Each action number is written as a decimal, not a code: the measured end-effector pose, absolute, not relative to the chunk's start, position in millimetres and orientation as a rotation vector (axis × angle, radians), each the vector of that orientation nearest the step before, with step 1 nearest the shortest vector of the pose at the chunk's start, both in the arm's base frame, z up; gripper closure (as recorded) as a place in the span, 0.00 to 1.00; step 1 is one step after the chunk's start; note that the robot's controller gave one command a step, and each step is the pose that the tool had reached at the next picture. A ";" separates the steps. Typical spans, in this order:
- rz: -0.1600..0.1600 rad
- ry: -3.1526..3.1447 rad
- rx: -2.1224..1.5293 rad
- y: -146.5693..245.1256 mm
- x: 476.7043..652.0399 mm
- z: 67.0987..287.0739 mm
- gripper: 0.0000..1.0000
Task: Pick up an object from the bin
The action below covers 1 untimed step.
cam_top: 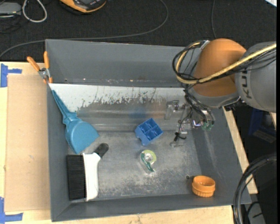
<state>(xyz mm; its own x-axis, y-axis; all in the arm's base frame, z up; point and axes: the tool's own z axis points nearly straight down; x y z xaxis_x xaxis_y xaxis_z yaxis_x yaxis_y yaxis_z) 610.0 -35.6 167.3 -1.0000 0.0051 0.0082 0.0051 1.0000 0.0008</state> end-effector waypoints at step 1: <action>-0.001 -3.141 -0.006 -35.4 611.7 171.5 0.00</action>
Offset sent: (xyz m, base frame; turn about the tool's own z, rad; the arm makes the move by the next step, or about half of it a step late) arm 0.0106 0.0475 -0.0973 0.0047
